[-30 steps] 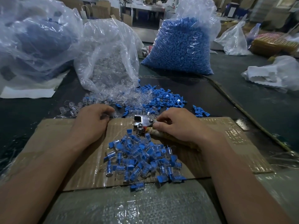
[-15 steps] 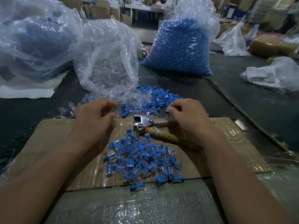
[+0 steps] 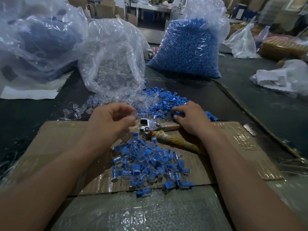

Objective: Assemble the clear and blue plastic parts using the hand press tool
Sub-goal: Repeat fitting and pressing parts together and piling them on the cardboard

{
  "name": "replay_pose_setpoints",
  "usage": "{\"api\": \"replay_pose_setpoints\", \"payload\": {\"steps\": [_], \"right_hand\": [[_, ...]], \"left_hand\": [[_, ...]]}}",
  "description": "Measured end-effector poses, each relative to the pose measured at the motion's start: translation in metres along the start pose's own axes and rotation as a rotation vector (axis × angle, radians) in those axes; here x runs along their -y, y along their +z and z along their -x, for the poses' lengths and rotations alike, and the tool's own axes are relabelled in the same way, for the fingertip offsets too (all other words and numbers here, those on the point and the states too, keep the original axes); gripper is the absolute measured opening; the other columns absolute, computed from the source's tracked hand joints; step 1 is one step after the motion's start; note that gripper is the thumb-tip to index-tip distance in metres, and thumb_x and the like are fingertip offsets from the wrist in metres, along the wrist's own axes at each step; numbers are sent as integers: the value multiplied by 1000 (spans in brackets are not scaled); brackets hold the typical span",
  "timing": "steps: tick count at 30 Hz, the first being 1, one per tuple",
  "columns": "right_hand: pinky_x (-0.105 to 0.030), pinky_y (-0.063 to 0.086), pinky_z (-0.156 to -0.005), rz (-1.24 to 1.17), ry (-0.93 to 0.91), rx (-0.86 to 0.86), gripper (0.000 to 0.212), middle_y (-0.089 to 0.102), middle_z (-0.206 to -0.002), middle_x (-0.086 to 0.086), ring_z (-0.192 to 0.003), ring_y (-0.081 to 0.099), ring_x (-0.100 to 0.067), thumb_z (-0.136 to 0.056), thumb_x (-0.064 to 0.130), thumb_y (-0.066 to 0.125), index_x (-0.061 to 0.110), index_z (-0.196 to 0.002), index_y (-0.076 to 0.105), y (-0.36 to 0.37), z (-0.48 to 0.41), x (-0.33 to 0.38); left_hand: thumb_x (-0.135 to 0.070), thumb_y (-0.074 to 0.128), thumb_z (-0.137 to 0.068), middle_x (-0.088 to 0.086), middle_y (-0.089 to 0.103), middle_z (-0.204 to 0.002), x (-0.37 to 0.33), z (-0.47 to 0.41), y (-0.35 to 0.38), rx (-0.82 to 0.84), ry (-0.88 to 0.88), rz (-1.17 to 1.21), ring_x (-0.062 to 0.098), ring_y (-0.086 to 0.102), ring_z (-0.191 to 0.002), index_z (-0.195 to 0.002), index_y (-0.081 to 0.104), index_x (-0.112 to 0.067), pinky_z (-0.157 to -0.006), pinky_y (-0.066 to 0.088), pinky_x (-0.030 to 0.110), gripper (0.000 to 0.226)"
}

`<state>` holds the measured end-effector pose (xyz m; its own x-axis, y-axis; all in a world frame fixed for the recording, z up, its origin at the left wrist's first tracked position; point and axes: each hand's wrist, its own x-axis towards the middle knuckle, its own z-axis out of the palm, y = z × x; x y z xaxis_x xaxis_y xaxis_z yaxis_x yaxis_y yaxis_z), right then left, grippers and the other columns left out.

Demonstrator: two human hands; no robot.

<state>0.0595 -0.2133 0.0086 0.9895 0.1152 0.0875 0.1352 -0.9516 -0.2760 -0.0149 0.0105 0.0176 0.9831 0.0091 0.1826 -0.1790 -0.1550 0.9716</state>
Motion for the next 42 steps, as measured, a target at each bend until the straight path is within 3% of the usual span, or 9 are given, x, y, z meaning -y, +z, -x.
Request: {"api": "replay_pose_setpoints", "payload": {"steps": [3, 7, 12, 17, 23, 25, 28, 33, 42], "right_hand": [[-26, 36, -75, -73, -6, 14, 25, 57, -100, 4, -87, 46, -11, -89, 26, 58, 26, -112, 64, -1, 1, 0], [-30, 42, -81, -77, -1, -14, 13, 67, -102, 2, -92, 55, -13, -86, 22, 62, 21, -96, 70, -2, 2, 3], [-33, 43, -86, -89, -17, -42, 15, 66, -101, 3, -90, 53, -12, -86, 23, 63, 22, -100, 68, -2, 4, 6], [-16, 34, -74, -217, -87, -219, 22, 64, -98, -2, -81, 46, -4, -89, 19, 59, 12, -107, 67, -7, 7, 8], [7, 28, -61, -298, -134, -253, 17, 40, -74, 20, -65, 42, 4, -89, 16, 59, 12, -102, 69, -15, 15, 18], [4, 33, -63, -401, -138, -232, 8, 49, -77, 17, -69, 48, 3, -87, 17, 61, 19, -91, 68, -15, 20, 25], [-8, 47, -69, -686, -165, -218, 17, 62, -77, 15, -73, 61, -3, -83, 14, 65, 30, -77, 62, -17, 32, 40], [-11, 49, -67, -972, -291, -174, 21, 64, -73, 11, -68, 64, -1, -80, 3, 64, 24, -78, 64, -20, 51, 66], [-14, 51, -69, -909, -345, -115, 23, 65, -75, 13, -71, 62, -1, -80, 4, 67, 27, -80, 66, -16, 58, 74]], "left_hand": [[-26, 63, -60, 0, 72, -79, -2, -1, 1, 36, -69, 55, 11, 68, -68, -85, 62, -18, -57, 56, 23, 26], [-14, 64, -67, 1, 69, -73, -1, 0, 0, 20, -93, 73, 5, 65, -63, -84, 64, -19, -53, 54, 19, 18], [-1, 58, -79, 4, 65, -83, -3, 0, 0, 33, -78, 108, 0, 62, -62, -90, 68, -27, -55, 52, 15, 29], [-16, 60, -62, 3, 72, -82, -5, 1, 1, 51, -109, 168, 6, 67, -68, -91, 65, -20, -57, 53, 15, 30], [-1, 58, -77, 0, 72, -83, -4, 1, 1, 46, -83, 141, 7, 67, -70, -91, 66, -21, -59, 52, 14, 25], [-6, 62, -72, -2, 71, -81, -4, 2, 0, 36, -60, 106, 6, 66, -67, -90, 66, -24, -58, 51, 13, 25], [-15, 66, -60, -5, 70, -76, -5, 4, -1, 24, -66, 83, 6, 65, -63, -82, 65, -22, -56, 54, 18, 23], [-9, 68, -68, 3, 70, -79, -6, 4, 1, 80, -70, 59, 13, 65, -69, -75, 71, -28, -65, 57, 26, 20], [-19, 64, -62, -4, 71, -73, -9, 4, 3, 108, -10, 110, 4, 64, -65, -82, 66, -15, -61, 50, 12, 21]]}}
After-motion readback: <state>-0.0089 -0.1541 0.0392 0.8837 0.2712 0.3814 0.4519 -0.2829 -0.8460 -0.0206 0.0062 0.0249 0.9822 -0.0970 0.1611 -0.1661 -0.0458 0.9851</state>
